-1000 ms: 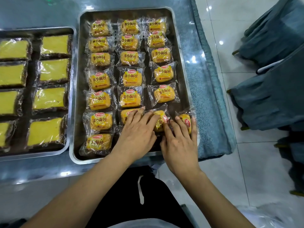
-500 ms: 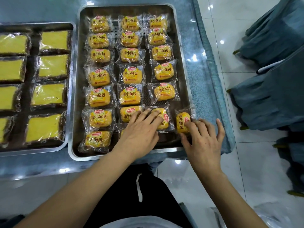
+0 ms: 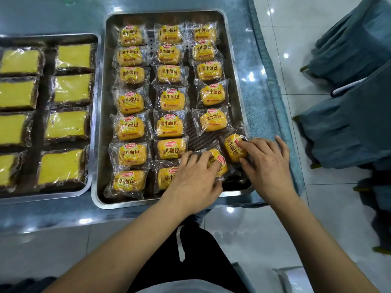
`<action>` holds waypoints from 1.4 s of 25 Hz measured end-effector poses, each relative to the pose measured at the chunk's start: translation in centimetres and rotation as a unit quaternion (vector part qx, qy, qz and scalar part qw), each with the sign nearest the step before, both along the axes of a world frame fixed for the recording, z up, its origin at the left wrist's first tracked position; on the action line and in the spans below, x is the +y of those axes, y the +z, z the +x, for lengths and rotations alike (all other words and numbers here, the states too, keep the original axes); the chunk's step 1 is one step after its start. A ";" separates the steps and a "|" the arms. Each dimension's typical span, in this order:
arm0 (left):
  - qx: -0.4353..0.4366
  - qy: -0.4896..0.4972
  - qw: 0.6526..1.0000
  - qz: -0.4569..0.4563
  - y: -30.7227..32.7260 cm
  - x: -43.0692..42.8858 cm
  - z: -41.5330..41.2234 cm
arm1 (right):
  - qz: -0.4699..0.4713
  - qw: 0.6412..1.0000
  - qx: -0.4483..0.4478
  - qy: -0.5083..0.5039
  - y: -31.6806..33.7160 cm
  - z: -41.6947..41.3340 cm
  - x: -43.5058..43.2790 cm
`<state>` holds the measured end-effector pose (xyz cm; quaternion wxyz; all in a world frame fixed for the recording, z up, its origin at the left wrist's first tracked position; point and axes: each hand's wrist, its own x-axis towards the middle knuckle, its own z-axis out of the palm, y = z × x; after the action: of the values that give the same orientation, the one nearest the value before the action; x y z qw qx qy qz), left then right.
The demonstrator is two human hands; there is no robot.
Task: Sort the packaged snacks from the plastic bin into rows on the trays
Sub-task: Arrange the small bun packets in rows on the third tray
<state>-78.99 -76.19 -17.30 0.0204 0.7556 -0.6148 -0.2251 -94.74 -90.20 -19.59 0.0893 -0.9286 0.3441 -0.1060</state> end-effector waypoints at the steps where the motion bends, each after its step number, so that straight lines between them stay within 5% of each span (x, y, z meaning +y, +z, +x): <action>1: 0.004 0.002 1.000 0.001 0.1 0.1 -0.2 | 0.005 1.000 -0.001 0.005 -0.1 -0.1 -0.3; 12: 0.009 0.009 0.997 -0.080 0.1 -2.7 1.4 | 0.043 0.998 -0.006 0.052 0.4 -0.7 -1.8; 16: 0.019 -0.046 0.997 -0.066 -1.2 -4.9 2.9 | 0.061 0.996 -0.004 0.059 0.5 -0.8 -2.3; 26: 0.042 -0.002 0.998 -0.043 -0.9 -2.8 1.7 | 0.122 0.990 -0.032 0.064 -0.7 1.4 -4.2; 35: 0.003 0.012 0.999 -0.032 -0.9 -3.3 1.6 | -0.045 0.996 0.037 0.060 0.2 2.6 -1.4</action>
<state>-77.34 -79.48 -18.19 0.0491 0.7609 -0.6128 -0.2076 -92.17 -91.59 -19.38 0.0410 -0.9541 0.2854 -0.0809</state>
